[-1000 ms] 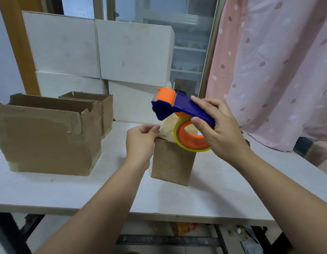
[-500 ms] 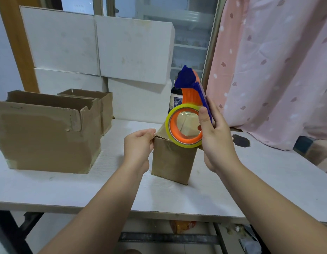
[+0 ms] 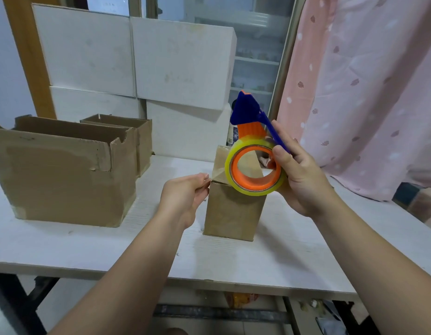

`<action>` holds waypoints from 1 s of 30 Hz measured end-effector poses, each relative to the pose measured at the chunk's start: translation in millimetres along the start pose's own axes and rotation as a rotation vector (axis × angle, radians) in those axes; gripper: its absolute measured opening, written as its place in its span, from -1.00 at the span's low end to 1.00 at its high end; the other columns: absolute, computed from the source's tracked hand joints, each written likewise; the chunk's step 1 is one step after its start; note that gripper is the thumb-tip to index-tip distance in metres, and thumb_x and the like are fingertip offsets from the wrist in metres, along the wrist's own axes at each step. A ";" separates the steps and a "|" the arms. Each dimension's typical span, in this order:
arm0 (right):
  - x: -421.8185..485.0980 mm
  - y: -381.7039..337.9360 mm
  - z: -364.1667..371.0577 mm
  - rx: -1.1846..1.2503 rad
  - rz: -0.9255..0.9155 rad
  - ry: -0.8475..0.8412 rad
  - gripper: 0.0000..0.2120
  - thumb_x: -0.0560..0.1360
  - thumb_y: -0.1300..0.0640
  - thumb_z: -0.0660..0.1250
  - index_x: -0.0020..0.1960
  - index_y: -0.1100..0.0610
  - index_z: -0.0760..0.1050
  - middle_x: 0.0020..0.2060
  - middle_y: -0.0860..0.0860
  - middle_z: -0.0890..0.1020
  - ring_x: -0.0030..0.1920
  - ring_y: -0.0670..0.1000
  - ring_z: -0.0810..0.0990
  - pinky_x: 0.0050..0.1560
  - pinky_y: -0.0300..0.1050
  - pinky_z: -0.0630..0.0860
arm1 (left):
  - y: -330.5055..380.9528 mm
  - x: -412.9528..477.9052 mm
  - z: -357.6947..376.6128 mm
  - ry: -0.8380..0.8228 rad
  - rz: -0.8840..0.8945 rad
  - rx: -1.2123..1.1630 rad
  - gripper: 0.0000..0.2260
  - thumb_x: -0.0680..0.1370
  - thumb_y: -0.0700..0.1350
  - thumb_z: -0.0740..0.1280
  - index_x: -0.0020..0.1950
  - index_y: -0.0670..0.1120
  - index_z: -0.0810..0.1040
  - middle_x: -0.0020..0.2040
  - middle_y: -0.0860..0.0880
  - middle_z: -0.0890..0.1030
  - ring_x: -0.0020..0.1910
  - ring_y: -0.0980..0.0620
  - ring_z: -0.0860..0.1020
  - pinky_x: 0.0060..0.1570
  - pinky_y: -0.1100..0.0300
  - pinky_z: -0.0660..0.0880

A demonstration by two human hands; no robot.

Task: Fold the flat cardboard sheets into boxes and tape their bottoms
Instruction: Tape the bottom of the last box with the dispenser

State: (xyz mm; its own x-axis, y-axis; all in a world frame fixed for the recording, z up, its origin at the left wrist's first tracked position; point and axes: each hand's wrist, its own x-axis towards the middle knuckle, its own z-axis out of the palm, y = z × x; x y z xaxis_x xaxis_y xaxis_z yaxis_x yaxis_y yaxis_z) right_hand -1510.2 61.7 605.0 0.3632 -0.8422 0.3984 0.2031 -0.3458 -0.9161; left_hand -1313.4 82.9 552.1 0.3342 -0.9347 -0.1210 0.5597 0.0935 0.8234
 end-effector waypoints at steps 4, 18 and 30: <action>0.8 2.5 -1.2 -0.055 -0.013 -0.026 -0.40 0.30 -0.20 0.49 0.31 -0.30 0.43 0.20 -0.20 0.56 0.11 0.07 0.54 0.01 0.01 0.59 | -2.0 1.1 -4.0 -0.006 0.025 0.075 -0.91 0.51 -0.38 0.29 -0.05 -0.35 0.59 -0.06 -0.25 0.65 -0.07 -0.09 0.65 0.07 0.10 0.55; -5.1 -1.3 -3.9 -0.156 -0.060 -0.117 -0.47 0.33 -0.14 0.45 0.27 -0.38 0.42 0.18 -0.28 0.56 0.13 -0.03 0.58 0.00 -0.08 0.60 | -5.9 5.5 -16.8 -0.078 -0.024 0.188 -0.88 0.53 -0.33 0.29 0.01 -0.30 0.61 -0.01 -0.19 0.66 0.02 -0.04 0.63 0.10 0.14 0.53; -4.3 -3.1 1.1 -0.172 -0.062 -0.096 -0.45 0.31 -0.14 0.43 0.26 -0.38 0.39 0.16 -0.29 0.57 0.16 0.01 0.55 0.02 -0.07 0.59 | -8.1 -6.4 -7.1 0.035 0.107 0.425 -0.97 0.51 -0.16 0.37 -0.10 -0.08 0.62 -0.14 0.06 0.61 -0.11 0.13 0.51 -0.17 0.30 0.38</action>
State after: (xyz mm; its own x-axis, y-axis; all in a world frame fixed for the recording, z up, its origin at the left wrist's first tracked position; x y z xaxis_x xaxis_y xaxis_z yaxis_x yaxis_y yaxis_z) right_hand -1511.4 66.9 606.3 0.4411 -0.7770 0.4491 0.0725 -0.4680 -0.8808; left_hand -1314.7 90.6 542.2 0.4023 -0.9148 -0.0355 0.1613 0.0327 0.9864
